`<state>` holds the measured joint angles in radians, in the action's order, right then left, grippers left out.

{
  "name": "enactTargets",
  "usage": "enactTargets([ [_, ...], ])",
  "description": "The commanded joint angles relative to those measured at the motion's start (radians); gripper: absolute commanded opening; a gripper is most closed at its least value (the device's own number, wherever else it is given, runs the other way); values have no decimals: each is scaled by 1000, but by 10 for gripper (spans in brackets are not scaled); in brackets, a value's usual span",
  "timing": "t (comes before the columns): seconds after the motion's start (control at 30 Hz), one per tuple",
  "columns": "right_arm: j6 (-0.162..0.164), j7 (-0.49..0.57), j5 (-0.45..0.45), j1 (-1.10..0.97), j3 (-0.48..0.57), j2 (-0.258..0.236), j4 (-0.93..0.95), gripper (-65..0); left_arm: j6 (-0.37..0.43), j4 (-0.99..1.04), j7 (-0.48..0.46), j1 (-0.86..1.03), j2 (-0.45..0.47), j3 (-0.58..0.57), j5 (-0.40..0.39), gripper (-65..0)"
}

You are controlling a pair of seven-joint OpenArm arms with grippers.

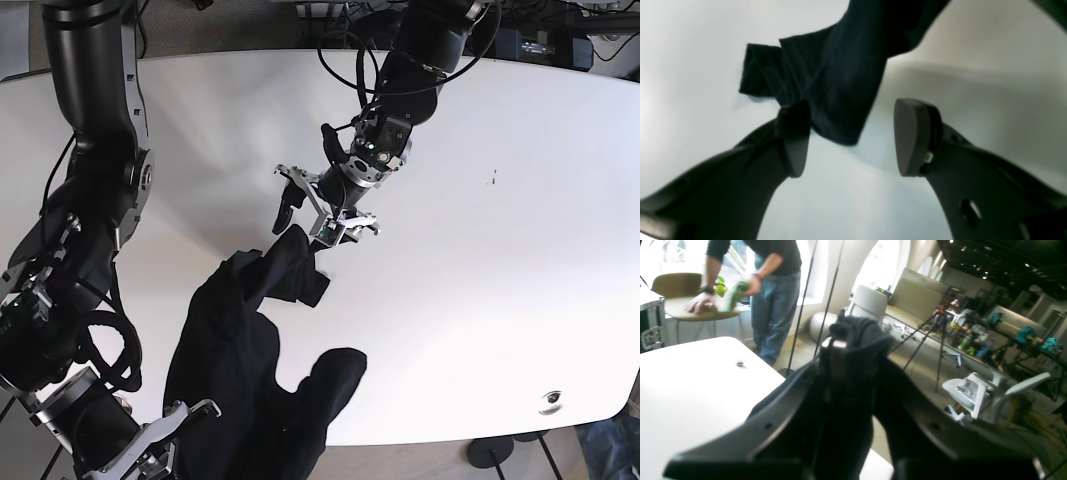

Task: Fold the T-shirt properly
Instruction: 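Lift the black shirt high with both grippers, stretching it between them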

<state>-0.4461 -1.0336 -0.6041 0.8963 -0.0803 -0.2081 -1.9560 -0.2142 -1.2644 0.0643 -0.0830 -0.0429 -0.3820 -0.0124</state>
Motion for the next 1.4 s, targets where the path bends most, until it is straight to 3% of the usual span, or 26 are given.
enactTargets([
  [0.03,5,29,-3,34,-5,-7,-9,-629,-6,19,-68,-33,-41,-12,24,-283],
  [0.17,5,28,-3,33,-5,-12,-1,-629,35,93,-117,-54,-68,-18,68,-283],
  [0.53,5,28,-3,31,-11,-12,19,-629,85,299,-120,-159,-76,-21,68,-290],
  [0.57,5,28,-3,31,-14,-12,19,-629,100,315,-119,-166,-76,-21,68,-329],
  [0.7,5,28,-3,16,-16,-17,19,-629,128,348,-114,-194,-74,-16,68,-618],
  [0.83,7,32,-3,11,-23,-50,53,-629,128,243,-113,-189,-64,7,35,-642],
  [0.93,8,34,-3,22,-97,-69,155,-629,121,94,-45,-151,-15,81,-11,-643],
  [1.13,17,140,-1,116,-105,-123,425,-629,120,-177,102,-163,125,243,-102,-643],
  [1.27,85,204,-1,206,-105,-123,614,-629,118,-271,210,-254,254,378,-209,-643],
  [1.4,134,295,-1,287,-103,-121,780,-629,92,-248,239,-370,418,487,-357,-643],
])
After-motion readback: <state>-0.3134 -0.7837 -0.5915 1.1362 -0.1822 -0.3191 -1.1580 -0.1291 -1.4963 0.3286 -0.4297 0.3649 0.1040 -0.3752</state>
